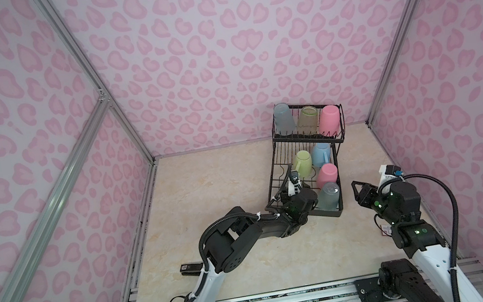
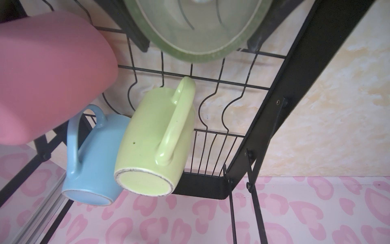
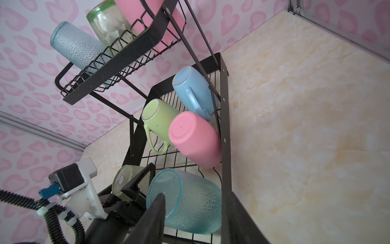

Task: Load cups into a dish rack
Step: Place the cup upside down at the dish rack, then reset both arms

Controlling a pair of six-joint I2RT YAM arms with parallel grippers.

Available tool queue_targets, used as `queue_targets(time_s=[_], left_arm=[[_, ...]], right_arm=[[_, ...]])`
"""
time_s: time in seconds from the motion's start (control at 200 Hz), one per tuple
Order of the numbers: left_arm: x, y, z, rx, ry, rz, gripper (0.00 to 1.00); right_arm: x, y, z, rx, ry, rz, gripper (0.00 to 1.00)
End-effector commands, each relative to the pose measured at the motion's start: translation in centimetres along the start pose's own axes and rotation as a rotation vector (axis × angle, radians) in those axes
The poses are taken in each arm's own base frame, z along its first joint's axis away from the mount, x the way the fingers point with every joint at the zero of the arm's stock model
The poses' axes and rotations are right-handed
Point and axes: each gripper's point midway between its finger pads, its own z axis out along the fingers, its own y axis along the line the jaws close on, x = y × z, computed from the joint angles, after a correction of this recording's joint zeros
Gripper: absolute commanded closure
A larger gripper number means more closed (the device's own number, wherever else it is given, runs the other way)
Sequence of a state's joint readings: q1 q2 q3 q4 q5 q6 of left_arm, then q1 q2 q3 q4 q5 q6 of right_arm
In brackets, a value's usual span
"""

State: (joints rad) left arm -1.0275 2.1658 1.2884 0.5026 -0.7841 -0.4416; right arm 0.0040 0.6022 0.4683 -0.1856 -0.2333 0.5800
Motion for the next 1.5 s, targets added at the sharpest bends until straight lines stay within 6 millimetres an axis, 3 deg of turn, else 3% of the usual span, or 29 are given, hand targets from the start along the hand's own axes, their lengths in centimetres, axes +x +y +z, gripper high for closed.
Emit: queue_targets(time_s=[0.0,0.3,0.59,0.845,1.0,1.095,1.235,1.495], left_arm=[[0.2,-0.2,0.1,0.004,0.004,0.020,0.24],[-0.5,-0.4,-0.5,0.015,-0.017,0.041,0.13],[-3.7,-1.4,-2.2,0.075,-0.061,0.036,0.08],[-7.7,-1.1,-4.9,0.139,-0.107,0.003,0.06],[-10.6,-0.3,-7.0,0.165,-0.139,-0.018,0.04],[-12.2,1.2,-7.9,0.163,-0.148,-0.042,0.03],[-14.2,5.5,-8.7,0.122,-0.146,-0.121,0.02],[-16.4,13.9,-10.0,-0.044,-0.140,-0.131,0.02]], right_arm=[[-0.4,0.4,0.0,-0.017,-0.012,-0.011,0.53],[-0.6,0.5,-0.3,-0.020,-0.020,-0.010,0.52],[-0.9,0.5,-0.2,-0.013,-0.021,-0.009,0.51],[-1.9,0.5,0.0,0.011,-0.043,-0.021,0.38],[-2.7,0.2,0.3,0.043,-0.059,-0.043,0.25],[-3.5,-0.1,0.5,0.070,-0.082,-0.072,0.15],[-4.3,-1.3,0.9,0.139,-0.125,-0.121,0.04],[-5.2,-2.9,1.6,0.204,-0.204,-0.152,0.02]])
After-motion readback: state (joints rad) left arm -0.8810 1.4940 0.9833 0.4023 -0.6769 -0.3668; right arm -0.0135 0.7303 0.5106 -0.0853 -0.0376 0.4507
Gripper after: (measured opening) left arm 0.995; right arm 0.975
